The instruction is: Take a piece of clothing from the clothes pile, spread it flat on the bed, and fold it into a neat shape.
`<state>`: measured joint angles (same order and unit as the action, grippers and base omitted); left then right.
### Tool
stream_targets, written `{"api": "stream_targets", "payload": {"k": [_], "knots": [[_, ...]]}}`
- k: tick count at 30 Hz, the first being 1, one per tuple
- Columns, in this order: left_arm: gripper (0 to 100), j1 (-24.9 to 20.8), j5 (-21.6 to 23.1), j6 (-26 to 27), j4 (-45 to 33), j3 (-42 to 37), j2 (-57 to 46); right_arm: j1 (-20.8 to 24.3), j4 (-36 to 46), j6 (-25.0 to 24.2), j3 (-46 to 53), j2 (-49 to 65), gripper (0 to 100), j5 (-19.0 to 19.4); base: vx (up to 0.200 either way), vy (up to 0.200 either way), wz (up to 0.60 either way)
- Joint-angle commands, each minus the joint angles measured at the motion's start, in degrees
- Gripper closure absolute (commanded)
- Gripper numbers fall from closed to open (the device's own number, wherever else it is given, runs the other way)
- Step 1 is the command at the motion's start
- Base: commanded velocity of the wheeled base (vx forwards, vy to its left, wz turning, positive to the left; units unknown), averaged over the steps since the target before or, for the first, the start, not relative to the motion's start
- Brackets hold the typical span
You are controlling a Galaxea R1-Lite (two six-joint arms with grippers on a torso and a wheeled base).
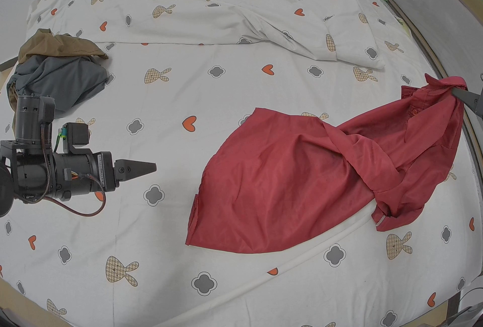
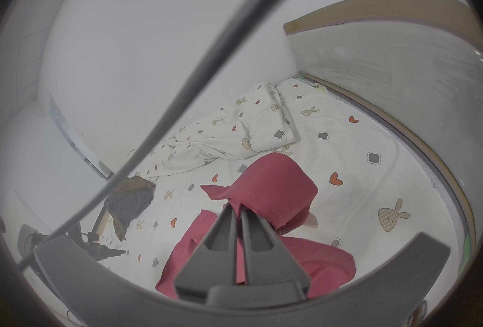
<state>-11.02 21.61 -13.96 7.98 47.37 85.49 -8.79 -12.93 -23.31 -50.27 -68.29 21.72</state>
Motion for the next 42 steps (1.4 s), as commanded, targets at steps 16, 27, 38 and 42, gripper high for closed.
{"api": "stream_targets", "payload": {"k": [16,27,38,42], "knots": [[0,-3.1,0.2,-0.4,1.7,3.2,8.1,-0.2,-0.1,-2.2,1.2,3.8,100,0.2,0.0,0.0,0.0],[0,-11.0,4.6,6.2,-7.3,21.9,15.9,2.6,-0.4,-2.2,3.0,-0.8,100,0.2,0.0,0.0,0.0],[0,-19.2,-16.2,28.2,-21.0,34.3,26.9,4.4,-0.5,-2.2,4.0,-0.9,100,0.1,0.0,0.0,0.0],[0,-20.5,-16.3,29.8,-21.0,37.5,28.9,4.7,-0.5,-2.2,4.3,-1.0,100,0.1,0.0,0.0,0.0]]}}
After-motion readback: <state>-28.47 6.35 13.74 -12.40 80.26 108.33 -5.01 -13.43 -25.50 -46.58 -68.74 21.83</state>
